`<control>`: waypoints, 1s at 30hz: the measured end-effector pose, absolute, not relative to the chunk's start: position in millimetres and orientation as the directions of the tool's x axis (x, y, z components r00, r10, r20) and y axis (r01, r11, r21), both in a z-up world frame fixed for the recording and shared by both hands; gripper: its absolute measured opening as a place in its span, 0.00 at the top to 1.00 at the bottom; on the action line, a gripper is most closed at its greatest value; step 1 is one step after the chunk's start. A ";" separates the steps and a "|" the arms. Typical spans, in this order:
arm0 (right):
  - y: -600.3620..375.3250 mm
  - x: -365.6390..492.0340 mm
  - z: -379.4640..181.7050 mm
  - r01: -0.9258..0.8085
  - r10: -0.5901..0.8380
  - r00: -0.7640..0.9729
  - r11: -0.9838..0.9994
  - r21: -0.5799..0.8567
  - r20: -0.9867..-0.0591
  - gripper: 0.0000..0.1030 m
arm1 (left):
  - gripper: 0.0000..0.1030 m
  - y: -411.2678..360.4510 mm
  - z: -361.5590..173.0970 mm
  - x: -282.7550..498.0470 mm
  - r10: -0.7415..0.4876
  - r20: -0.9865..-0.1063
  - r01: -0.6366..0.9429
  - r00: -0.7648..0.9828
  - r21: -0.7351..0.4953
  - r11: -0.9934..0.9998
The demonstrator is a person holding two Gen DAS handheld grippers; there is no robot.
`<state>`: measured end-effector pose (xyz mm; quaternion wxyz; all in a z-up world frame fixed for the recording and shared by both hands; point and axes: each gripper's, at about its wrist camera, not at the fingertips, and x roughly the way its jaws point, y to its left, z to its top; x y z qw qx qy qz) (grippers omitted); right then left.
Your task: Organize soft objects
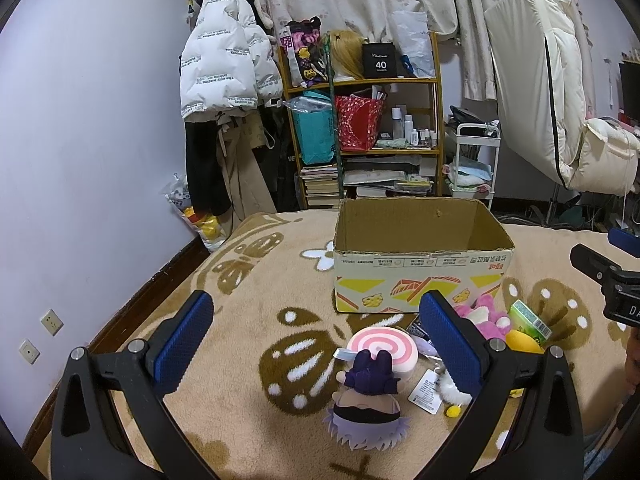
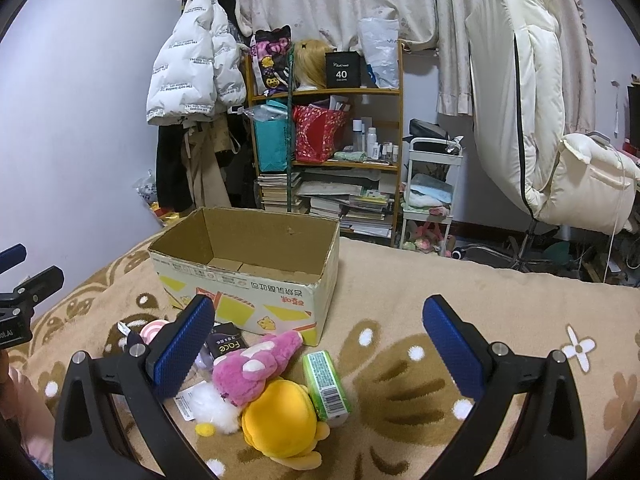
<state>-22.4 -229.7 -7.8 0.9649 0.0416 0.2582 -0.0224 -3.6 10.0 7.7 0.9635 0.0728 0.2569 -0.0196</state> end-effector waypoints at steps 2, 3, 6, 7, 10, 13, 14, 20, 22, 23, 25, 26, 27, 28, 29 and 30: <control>-229.7 -21.9 -7.7 0.065 -0.020 0.865 0.995 0.072 -0.502 0.00 | 0.01 11.8 8.9 -3.0 0.000 -0.498 0.073 0.867 0.127 0.989; -228.9 -22.2 -7.9 0.066 -0.021 0.865 0.995 0.072 -0.501 0.00 | 0.01 11.9 9.1 -3.3 0.000 -0.499 0.072 0.867 0.125 0.989; -227.9 -22.3 -8.6 0.066 -0.021 0.866 0.995 0.071 -0.500 0.00 | 0.01 12.8 9.8 -2.8 -0.001 -0.499 0.073 0.866 0.126 0.989; -227.5 -22.6 -8.8 0.064 -0.019 0.866 0.995 0.073 -0.500 0.00 | 0.01 12.0 9.3 -3.3 0.000 -0.499 0.073 0.867 0.127 0.989; -226.9 -22.3 -9.0 0.063 -0.021 0.866 0.996 0.068 -0.500 0.00 | 0.01 11.4 8.3 -2.9 0.000 -0.499 0.075 0.866 0.129 0.989; -225.8 -22.4 -11.2 0.061 -0.019 0.864 0.996 0.066 -0.502 0.00 | 0.01 10.7 7.7 -2.4 0.000 -0.500 0.075 0.866 0.131 0.989; -225.4 -22.6 -11.6 0.060 -0.018 0.866 0.996 0.067 -0.501 0.00 | 0.01 11.0 7.8 -2.1 0.000 -0.500 0.076 0.866 0.131 0.988; -219.3 -24.0 -12.8 0.045 -0.007 0.872 0.997 0.066 -0.490 0.00 | 0.01 9.6 7.2 -2.5 0.002 -0.500 0.074 0.866 0.132 0.988; -218.6 -24.4 -12.9 0.044 -0.005 0.871 0.997 0.067 -0.491 0.00 | 0.01 9.8 7.2 -2.7 0.001 -0.500 0.074 0.866 0.132 0.989; -218.6 -24.3 -12.7 0.043 -0.005 0.871 0.997 0.067 -0.491 0.00 | 0.01 10.1 7.4 -2.7 0.001 -0.499 0.074 0.867 0.131 0.989; -218.1 -24.1 -12.8 0.042 -0.004 0.871 0.997 0.068 -0.492 0.00 | 0.01 8.9 7.5 -3.1 -0.004 -0.497 0.078 0.867 0.128 0.989; -218.4 -24.1 -12.8 0.042 -0.003 0.870 0.997 0.068 -0.493 0.00 | 0.01 9.0 7.6 -3.0 -0.005 -0.495 0.078 0.869 0.127 0.989; -218.4 -23.5 -12.2 0.041 -0.002 0.869 0.997 0.068 -0.495 0.00 | 0.01 6.6 5.7 -4.2 -0.005 -0.494 0.078 0.869 0.128 0.989; -217.2 -24.0 -13.0 0.039 0.000 0.868 0.997 0.068 -0.497 0.00 | 0.01 5.6 4.8 -4.7 -0.006 -0.494 0.079 0.869 0.127 0.989; -217.4 -23.5 -12.8 0.038 0.002 0.868 0.997 0.070 -0.497 0.00 | 0.01 5.4 4.5 -4.9 -0.003 -0.494 0.076 0.869 0.128 0.989; -217.2 -23.4 -12.9 0.033 0.010 0.866 0.996 0.078 -0.500 0.00 | 0.01 4.9 3.9 -4.3 0.001 -0.496 0.073 0.868 0.129 0.989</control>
